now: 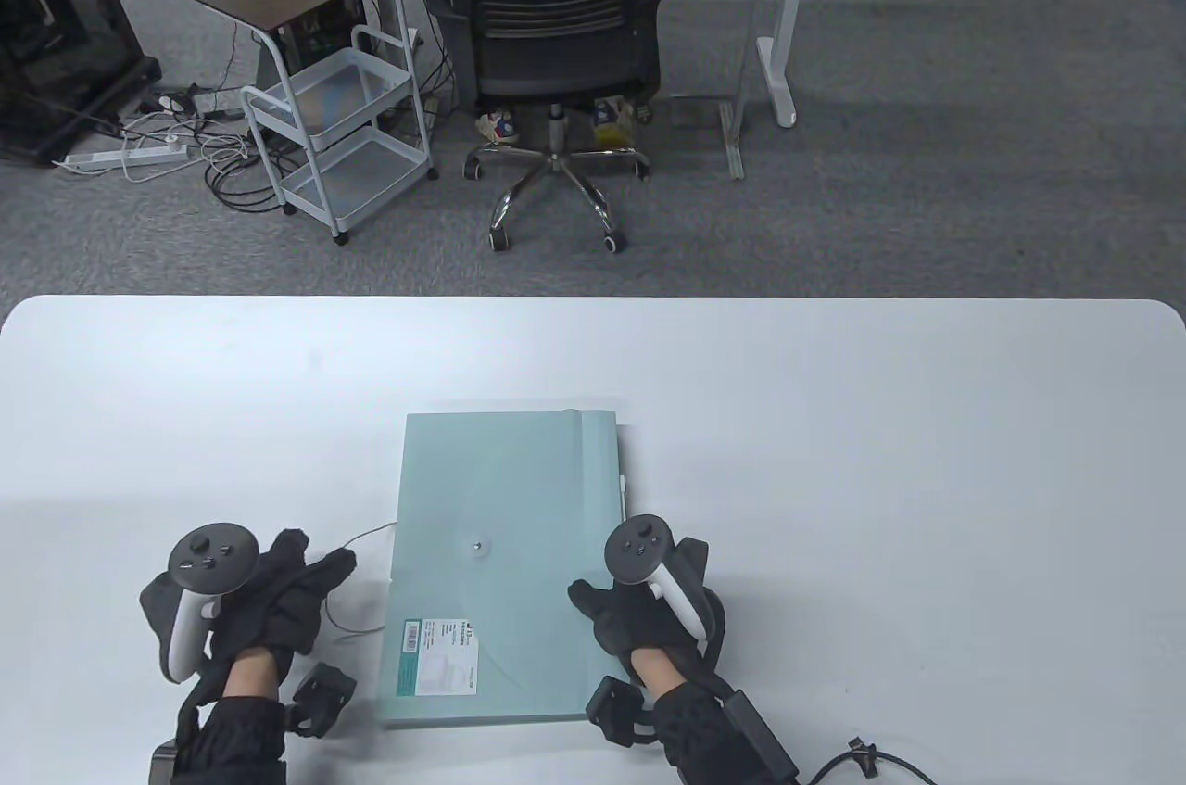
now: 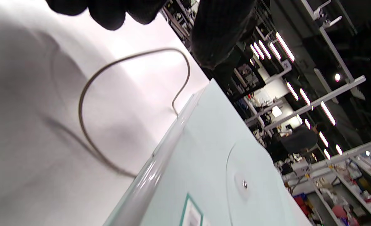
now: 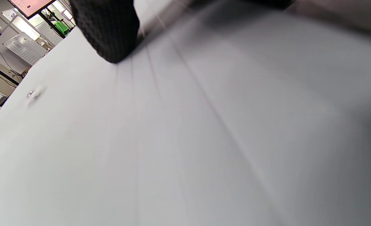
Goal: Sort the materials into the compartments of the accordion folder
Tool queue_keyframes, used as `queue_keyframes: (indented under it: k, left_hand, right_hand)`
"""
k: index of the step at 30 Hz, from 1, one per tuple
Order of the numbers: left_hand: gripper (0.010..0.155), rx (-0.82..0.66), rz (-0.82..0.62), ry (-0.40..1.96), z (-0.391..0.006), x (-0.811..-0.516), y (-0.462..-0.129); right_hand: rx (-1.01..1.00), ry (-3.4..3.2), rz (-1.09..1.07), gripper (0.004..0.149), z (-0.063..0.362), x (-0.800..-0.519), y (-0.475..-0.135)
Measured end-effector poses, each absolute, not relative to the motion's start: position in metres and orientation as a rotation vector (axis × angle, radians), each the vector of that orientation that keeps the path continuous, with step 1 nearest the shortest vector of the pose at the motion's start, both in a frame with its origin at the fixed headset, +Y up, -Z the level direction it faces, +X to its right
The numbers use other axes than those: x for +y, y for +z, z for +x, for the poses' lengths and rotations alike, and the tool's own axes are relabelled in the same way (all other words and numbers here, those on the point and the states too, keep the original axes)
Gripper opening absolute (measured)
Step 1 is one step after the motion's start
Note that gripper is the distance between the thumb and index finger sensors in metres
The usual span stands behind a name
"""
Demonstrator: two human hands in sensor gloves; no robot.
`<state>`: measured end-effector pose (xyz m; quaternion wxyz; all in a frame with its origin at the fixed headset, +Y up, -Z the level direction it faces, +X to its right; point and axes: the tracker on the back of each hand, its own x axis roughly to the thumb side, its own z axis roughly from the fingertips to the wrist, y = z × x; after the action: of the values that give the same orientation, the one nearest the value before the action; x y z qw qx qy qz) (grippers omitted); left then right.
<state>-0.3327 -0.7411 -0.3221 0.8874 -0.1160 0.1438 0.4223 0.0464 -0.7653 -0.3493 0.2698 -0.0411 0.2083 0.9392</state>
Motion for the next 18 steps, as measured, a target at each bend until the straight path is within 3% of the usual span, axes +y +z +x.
queue_keyframes:
  k: [9, 18]
  left_hand:
    - [0.071, 0.32, -0.323, 0.802, -0.3285, -0.7516, -0.3282]
    - [0.04, 0.36, -0.278, 0.808, -0.3321, -0.7495, -0.3254]
  right_hand:
    - [0.56, 2.531, -0.11, 0.087, 0.0468, -0.7653, -0.3492]
    - [0.561, 2.53, -0.11, 0.087, 0.0469, -0.7652, -0.3491]
